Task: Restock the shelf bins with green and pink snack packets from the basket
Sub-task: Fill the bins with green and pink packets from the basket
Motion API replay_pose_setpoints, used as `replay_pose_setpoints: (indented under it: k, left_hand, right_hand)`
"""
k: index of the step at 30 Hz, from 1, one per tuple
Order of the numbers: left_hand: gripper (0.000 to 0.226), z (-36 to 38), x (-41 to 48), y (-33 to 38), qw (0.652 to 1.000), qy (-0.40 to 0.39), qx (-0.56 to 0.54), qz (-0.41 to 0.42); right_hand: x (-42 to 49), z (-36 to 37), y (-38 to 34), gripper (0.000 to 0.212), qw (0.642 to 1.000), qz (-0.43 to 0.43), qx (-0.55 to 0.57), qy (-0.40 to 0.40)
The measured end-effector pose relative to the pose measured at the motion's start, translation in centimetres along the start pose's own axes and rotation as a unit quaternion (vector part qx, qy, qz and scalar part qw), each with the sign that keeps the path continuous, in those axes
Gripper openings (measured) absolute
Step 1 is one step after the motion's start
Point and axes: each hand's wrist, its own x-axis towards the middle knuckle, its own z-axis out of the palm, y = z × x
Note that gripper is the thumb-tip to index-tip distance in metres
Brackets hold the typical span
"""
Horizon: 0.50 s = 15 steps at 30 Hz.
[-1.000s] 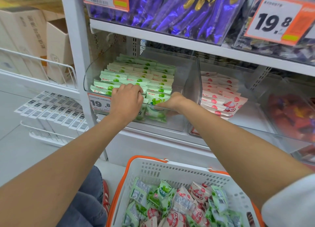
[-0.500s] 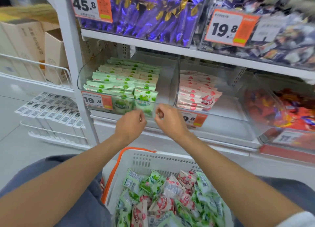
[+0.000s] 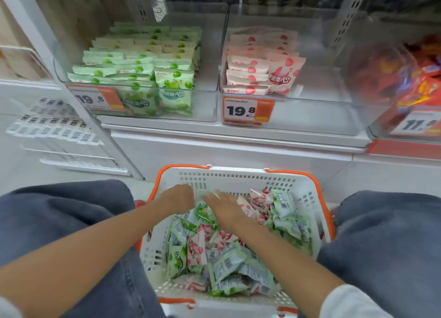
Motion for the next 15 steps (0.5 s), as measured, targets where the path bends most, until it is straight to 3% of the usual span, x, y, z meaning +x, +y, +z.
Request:
replay_pose_setpoints:
  k: [2, 4, 8, 10, 12, 15]
  left_hand:
    - [0.027, 0.3, 0.1, 0.0, 1.000, -0.022, 0.008, 0.003]
    - [0.033, 0.6, 0.5, -0.5, 0.999, -0.030, -0.014, 0.000]
    - [0.053, 0.1, 1.0, -1.0, 0.996, -0.018, -0.084, 0.006]
    - [0.049, -0.3, 1.1, -1.0, 0.996, -0.012, -0.085, 0.006]
    - [0.042, -0.2, 1.0, -1.1, 0.997, -0.010, -0.075, 0.012]
    - [0.038, 0.2, 1.0, -1.0, 0.997, -0.034, -0.071, 0.022]
  right_hand:
    - [0.7, 1.1, 1.1, 0.047, 0.998, -0.001, -0.058, -0.024]
    - [0.9, 0.7, 2.4, 0.018, 1.000, 0.026, -0.010, 0.000]
    - [0.8, -2.9, 4.0, 0.020, 0.993, 0.054, 0.103, 0.002]
    - [-0.5, -2.8, 3.7, 0.055, 0.992, 0.059, 0.091, -0.072]
    - [-2.2, -1.0, 3.3, 0.074, 0.992, 0.055, 0.022, -0.107]
    - [-2.7, 2.8, 3.4, 0.064, 0.989, 0.002, -0.112, -0.096]
